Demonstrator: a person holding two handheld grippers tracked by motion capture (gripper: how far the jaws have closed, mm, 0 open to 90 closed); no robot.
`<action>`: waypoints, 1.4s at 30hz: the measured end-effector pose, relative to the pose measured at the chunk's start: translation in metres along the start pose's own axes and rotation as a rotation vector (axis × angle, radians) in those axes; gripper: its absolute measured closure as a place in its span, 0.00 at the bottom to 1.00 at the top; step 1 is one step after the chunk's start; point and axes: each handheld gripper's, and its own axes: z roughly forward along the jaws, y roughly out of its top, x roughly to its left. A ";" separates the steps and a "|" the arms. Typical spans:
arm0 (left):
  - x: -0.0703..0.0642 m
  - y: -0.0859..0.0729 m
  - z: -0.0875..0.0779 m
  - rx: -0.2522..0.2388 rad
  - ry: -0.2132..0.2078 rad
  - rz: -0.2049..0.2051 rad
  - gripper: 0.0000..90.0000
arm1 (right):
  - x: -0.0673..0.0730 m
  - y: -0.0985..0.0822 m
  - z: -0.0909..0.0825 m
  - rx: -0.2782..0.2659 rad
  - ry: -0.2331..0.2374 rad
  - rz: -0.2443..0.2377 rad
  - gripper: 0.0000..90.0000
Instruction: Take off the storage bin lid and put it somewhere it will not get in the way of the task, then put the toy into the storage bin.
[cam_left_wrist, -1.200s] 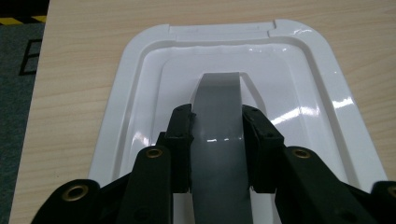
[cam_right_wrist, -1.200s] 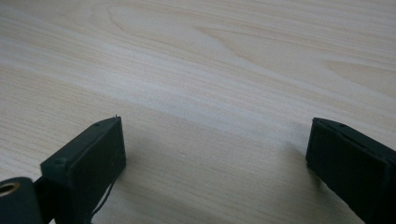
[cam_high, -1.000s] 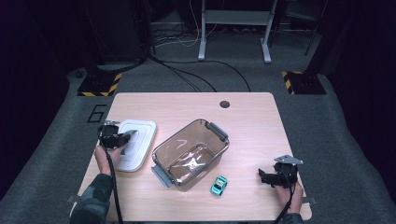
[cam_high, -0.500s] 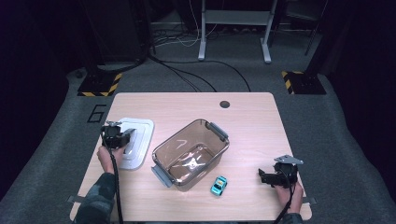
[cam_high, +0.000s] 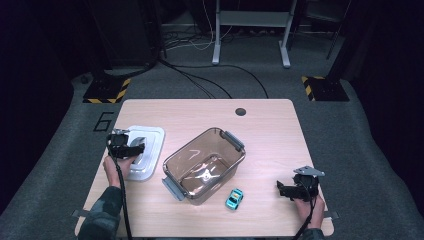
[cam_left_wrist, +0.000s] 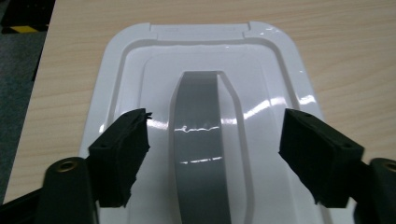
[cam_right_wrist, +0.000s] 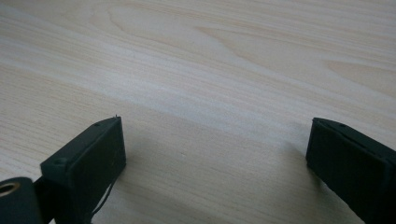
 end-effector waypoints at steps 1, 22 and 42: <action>-0.001 0.000 -0.004 -0.005 -0.005 0.005 0.20 | 0.000 0.000 0.000 0.000 0.000 0.000 0.04; -0.014 -0.055 -0.067 -0.054 -0.064 0.121 0.00 | 0.000 0.000 0.000 0.000 0.000 0.000 0.04; -0.031 -0.123 -0.076 0.043 -0.068 0.173 0.00 | 0.000 0.000 0.000 -0.001 0.000 -0.002 0.04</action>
